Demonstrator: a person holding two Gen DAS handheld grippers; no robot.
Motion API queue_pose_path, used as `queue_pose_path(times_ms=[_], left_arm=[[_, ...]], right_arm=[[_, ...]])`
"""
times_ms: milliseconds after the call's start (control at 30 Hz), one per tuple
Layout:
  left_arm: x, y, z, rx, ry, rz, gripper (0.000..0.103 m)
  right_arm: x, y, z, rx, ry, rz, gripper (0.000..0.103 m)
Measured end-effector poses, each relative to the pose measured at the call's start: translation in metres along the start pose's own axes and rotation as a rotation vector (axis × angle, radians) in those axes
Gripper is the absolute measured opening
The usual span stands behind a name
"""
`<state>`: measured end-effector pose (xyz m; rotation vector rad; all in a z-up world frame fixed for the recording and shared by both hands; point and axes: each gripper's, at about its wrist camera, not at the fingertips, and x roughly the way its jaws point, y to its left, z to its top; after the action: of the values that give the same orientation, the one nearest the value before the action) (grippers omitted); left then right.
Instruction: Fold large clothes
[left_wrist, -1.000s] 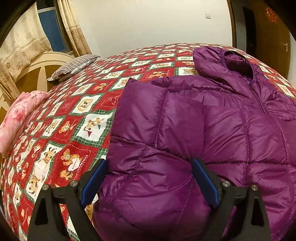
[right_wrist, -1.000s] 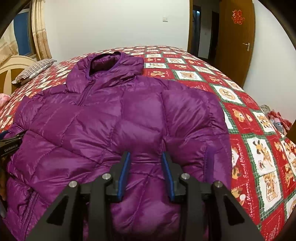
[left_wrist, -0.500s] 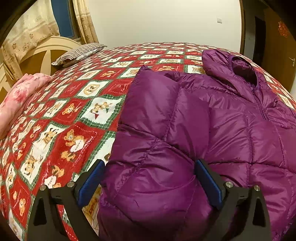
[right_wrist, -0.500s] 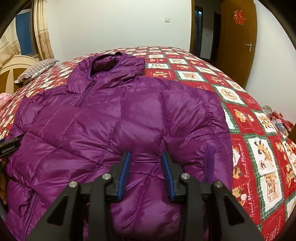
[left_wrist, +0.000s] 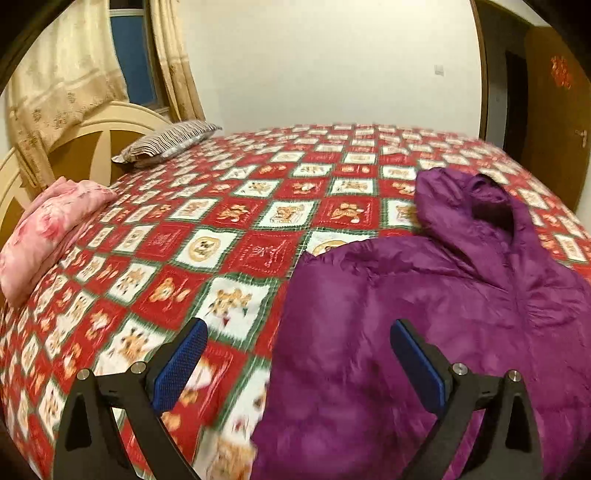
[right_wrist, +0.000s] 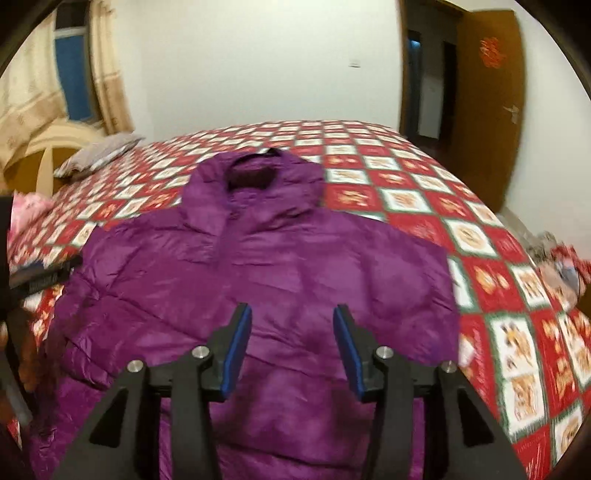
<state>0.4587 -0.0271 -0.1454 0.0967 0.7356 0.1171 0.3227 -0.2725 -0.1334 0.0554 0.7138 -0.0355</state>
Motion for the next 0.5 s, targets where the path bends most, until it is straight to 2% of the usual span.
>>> queue_pose_path(times_ms=[67,100,167,267,400,467,500], left_arm=[[0.027,-0.002,0.0,-0.004,0.061,0.045,0.099],[0.045,-0.003,-0.004,-0.012,0.114,0.039,0.099],[0.059,-0.007,-0.014,-0.023,0.144,0.029,0.099],[0.056,-0.02,-0.02,-0.005,0.115,0.043,0.099],[0.052,-0.035,-0.019,0.069,0.099,0.071,0.1],[0.044,-0.031,-0.013,0.06,0.1,0.063,0.099],[0.032,-0.025,-0.009,0.027,0.076,0.035,0.099]], right_arm=[[0.023,0.011,0.0,-0.03,0.039,0.029,0.05],[0.032,0.014,-0.003,-0.041,0.06,0.026,0.049],[0.05,0.016,-0.013,-0.066,0.101,0.004,0.049],[0.054,0.005,-0.025,-0.029,0.097,0.024,0.049],[0.058,0.008,-0.026,-0.047,0.101,-0.001,0.05],[0.052,0.008,-0.025,-0.043,0.103,0.019,0.05],[0.048,0.006,-0.022,-0.027,0.102,0.034,0.049]])
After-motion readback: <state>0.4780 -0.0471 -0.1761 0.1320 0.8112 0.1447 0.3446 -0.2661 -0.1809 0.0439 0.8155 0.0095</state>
